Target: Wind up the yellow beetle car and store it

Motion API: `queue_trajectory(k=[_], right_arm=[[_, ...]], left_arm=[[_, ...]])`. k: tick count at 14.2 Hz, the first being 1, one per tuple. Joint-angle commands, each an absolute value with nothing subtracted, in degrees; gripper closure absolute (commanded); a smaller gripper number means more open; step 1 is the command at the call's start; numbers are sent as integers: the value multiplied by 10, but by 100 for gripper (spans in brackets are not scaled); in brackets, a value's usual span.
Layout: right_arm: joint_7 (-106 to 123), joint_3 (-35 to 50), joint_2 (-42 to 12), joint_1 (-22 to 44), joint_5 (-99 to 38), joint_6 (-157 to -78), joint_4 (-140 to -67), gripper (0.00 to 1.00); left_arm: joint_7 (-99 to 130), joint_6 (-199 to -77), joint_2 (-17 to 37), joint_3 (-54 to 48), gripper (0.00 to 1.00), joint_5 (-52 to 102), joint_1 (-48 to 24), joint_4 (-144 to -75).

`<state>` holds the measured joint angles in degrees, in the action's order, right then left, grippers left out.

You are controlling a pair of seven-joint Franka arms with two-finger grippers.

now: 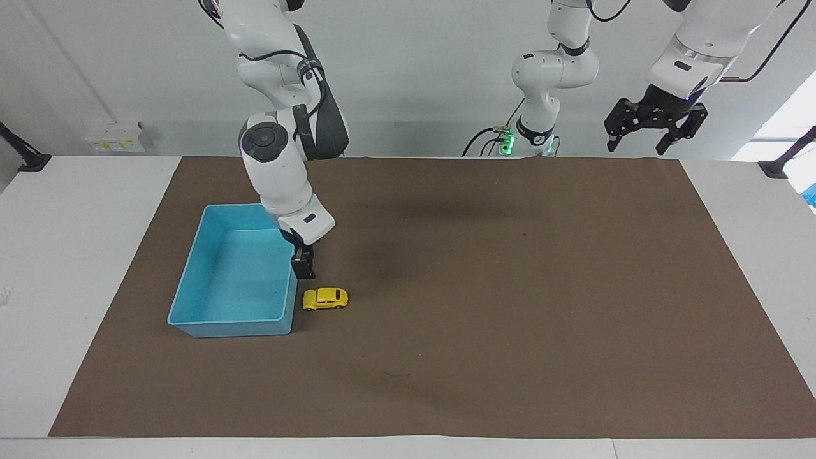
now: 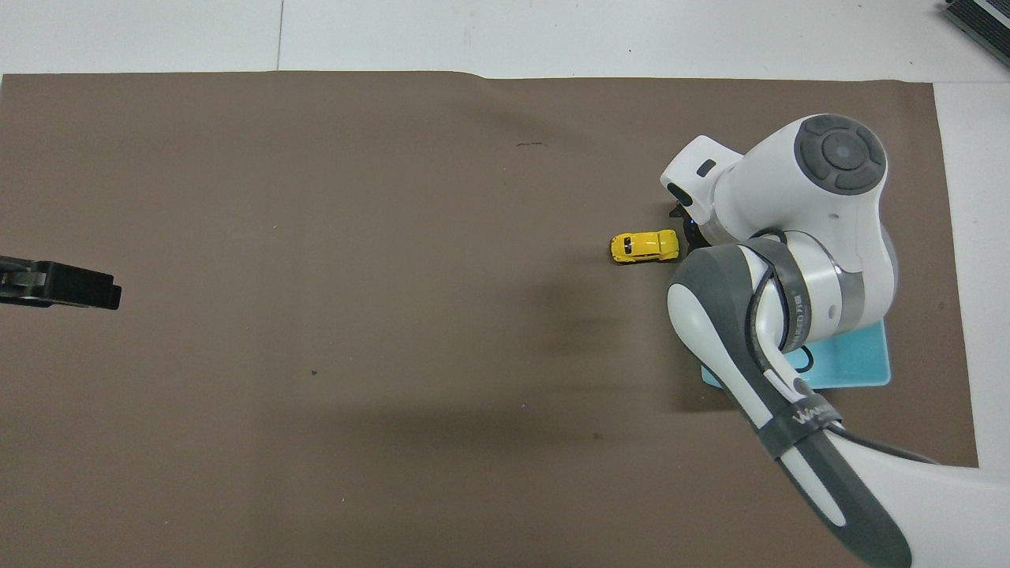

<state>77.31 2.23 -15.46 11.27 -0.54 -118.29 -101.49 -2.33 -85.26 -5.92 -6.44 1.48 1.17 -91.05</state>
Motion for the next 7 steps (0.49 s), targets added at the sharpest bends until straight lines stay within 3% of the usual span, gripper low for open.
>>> queue_trajectory(k=[1, 7], right_arm=[[792, 23, -169, 111, -5, -1215, -1024, 0], [793, 23, -214, 112, -4, -1274, -1026, 0]], left_arm=[[-27, -842, -63, -69, 0, 24, 23, -906], [-27, -842, -63, -69, 0, 24, 23, -906]])
